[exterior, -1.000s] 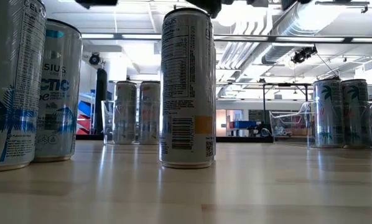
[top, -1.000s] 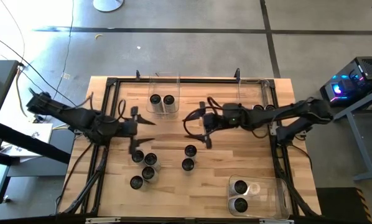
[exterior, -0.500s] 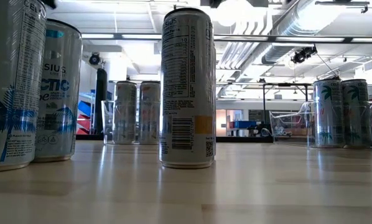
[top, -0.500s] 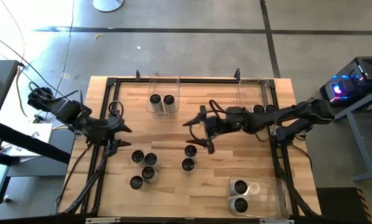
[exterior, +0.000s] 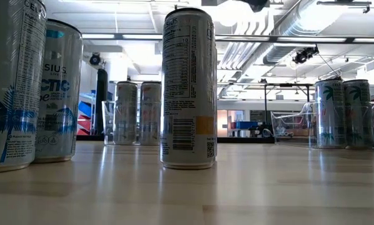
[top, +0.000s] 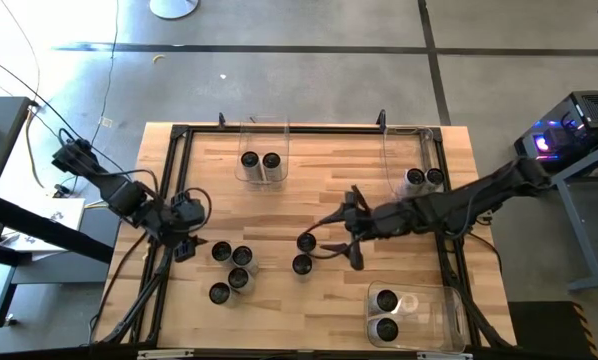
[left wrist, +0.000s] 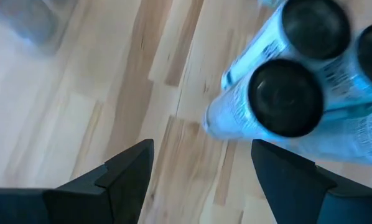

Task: Sort soda cans
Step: Put the white/pink soda can into the top right transparent bin

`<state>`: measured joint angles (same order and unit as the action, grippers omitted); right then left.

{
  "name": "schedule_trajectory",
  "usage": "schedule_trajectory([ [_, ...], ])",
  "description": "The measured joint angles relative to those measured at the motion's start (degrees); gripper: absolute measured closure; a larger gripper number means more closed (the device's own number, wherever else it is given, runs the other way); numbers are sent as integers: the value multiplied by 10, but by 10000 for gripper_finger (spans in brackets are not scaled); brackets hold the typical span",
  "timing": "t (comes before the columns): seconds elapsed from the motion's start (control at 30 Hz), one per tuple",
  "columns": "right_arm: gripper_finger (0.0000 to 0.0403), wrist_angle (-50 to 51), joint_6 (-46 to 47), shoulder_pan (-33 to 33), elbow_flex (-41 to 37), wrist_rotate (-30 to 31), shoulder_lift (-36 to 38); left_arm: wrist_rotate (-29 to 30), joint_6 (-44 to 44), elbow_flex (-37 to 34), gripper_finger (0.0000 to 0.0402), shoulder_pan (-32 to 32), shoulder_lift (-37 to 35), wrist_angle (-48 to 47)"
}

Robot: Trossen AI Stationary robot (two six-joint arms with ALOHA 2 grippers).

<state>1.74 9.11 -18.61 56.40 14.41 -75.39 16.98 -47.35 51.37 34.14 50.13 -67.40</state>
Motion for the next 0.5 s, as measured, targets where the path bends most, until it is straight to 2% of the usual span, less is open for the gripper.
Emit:
schedule_trajectory([
  [0.13, 107, 6, -1, -16, 0, 40, -9, -26, -38, -34, 135, 5, 0, 2],
  [0.23, 107, 1, -1, -23, 0, 44, -8, -38, -40, -50, 135, 3, 0, 14],
  [0.5, 107, -10, -1, -26, 0, 46, -8, -115, -19, -76, 124, 7, 3, 101],
])
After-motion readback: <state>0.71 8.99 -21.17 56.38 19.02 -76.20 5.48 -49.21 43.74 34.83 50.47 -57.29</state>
